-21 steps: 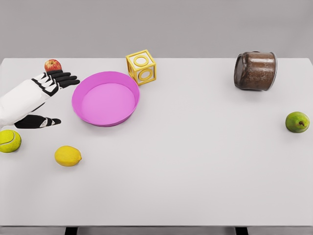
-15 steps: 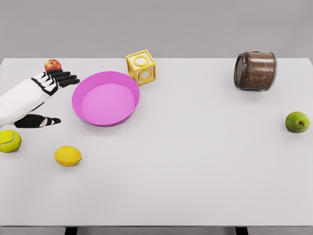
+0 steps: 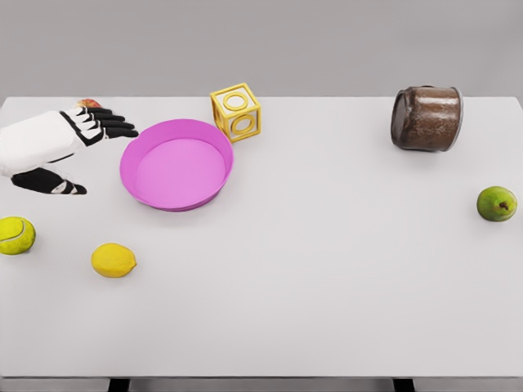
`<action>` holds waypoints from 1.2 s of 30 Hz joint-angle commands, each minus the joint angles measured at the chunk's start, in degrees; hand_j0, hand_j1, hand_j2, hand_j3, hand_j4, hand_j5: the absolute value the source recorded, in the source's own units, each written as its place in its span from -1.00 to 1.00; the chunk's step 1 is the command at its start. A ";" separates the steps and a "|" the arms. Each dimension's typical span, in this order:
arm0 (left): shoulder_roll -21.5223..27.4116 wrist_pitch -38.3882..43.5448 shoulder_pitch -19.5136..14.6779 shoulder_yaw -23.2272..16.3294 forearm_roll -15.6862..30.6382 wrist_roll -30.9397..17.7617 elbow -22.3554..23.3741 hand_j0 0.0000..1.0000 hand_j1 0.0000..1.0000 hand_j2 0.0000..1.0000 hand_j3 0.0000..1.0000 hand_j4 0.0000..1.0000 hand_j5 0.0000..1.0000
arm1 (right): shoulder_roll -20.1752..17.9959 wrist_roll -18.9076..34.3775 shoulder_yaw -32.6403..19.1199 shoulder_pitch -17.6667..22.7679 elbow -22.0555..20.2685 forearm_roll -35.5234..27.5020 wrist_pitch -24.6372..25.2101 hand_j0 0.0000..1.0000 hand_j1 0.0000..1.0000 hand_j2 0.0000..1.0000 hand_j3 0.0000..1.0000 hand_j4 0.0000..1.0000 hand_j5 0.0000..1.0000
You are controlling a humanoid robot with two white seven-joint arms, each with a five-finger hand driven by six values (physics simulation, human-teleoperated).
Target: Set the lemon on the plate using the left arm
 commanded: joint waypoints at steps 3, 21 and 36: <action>7.31 0.10 0.00 -7.78 8.50 -4.03 -1.49 1.00 1.00 1.00 1.00 1.00 1.00 | 0.01 0.01 0.01 0.00 0.04 0.01 0.00 1.00 1.00 1.00 1.00 1.00 1.00; 10.38 0.10 1.14 -12.35 3.67 -4.03 -6.41 1.00 1.00 1.00 1.00 1.00 1.00 | 0.01 0.01 0.01 0.00 0.05 0.01 0.00 1.00 1.00 1.00 1.00 1.00 1.00; 6.17 0.10 2.28 -13.67 -3.63 -4.03 -5.97 1.00 1.00 1.00 1.00 1.00 1.00 | 0.01 0.01 0.01 0.00 -0.04 0.01 0.00 1.00 1.00 1.00 1.00 1.00 1.00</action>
